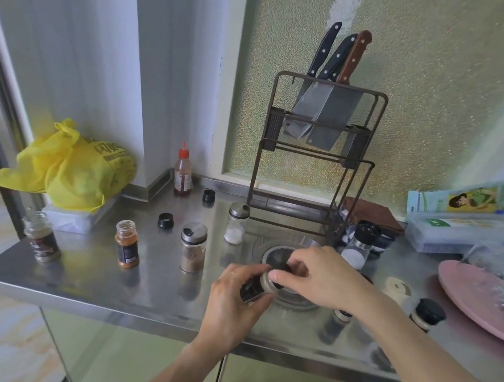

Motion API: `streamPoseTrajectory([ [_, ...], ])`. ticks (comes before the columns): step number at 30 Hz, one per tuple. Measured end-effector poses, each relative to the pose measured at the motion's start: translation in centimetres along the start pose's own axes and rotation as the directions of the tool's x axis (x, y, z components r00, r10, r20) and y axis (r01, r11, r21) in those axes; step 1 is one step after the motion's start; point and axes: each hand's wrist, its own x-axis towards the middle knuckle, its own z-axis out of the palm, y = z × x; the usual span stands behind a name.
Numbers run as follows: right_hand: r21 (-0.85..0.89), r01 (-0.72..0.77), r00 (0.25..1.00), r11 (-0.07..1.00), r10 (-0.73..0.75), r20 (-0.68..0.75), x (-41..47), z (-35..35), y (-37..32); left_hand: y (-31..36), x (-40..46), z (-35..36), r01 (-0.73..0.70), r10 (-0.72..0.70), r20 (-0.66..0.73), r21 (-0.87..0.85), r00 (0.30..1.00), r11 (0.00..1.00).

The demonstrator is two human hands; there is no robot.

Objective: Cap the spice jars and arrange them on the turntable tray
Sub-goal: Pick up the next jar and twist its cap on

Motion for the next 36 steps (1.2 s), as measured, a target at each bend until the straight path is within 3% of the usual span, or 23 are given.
streamPoseTrajectory([
  [3,0.145,0.036,0.998,0.989,-0.043,0.044,-0.21,-0.15,0.22,0.14,-0.1,-0.17,-0.019,0.019,0.004,0.012,1.0,1.0],
  [7,0.002,-0.013,0.999,1.0,0.012,0.031,-0.13,-0.11,-0.14,0.31,-0.31,-0.27,-0.029,0.029,0.029,0.007,0.999,1.0],
  [10,0.106,0.023,0.997,0.994,-0.031,0.077,-0.3,-0.34,-0.2,0.14,-0.23,-0.22,-0.028,0.028,0.023,0.026,0.999,0.999],
  [15,0.064,-0.004,0.996,0.998,-0.001,0.088,-0.45,-0.2,-0.24,0.15,-0.28,-0.35,-0.051,0.05,0.029,0.026,0.998,0.998],
  [18,0.175,0.011,0.995,0.985,-0.028,0.094,-0.5,-0.34,-0.04,0.07,-0.35,-0.45,-0.04,0.039,0.026,0.028,0.999,0.999],
  [22,0.095,-0.029,0.996,0.995,0.02,0.091,-0.67,-0.4,-0.29,0.04,-0.39,-0.43,-0.046,0.045,0.032,0.024,0.998,0.999],
  [26,0.172,-0.015,0.996,0.985,0.0,0.089,-0.58,-0.19,0.18,0.09,-0.29,-0.49,-0.04,0.04,0.021,0.014,0.999,0.999],
  [29,0.076,-0.03,0.997,0.997,0.025,0.07,-0.56,-0.11,0.03,0.07,-0.27,-0.41,-0.05,0.049,0.02,0.033,0.999,0.998],
  [32,0.17,0.008,0.997,0.985,-0.022,0.079,-0.68,-0.01,0.08,0.17,-0.26,-0.36,-0.059,0.059,0.015,0.001,0.998,0.998],
  [36,0.088,-0.051,0.996,0.995,0.044,0.079,-0.76,-0.06,-0.05,0.48,-0.59,-0.39,-0.063,0.062,0.04,0.031,0.997,0.998],
])
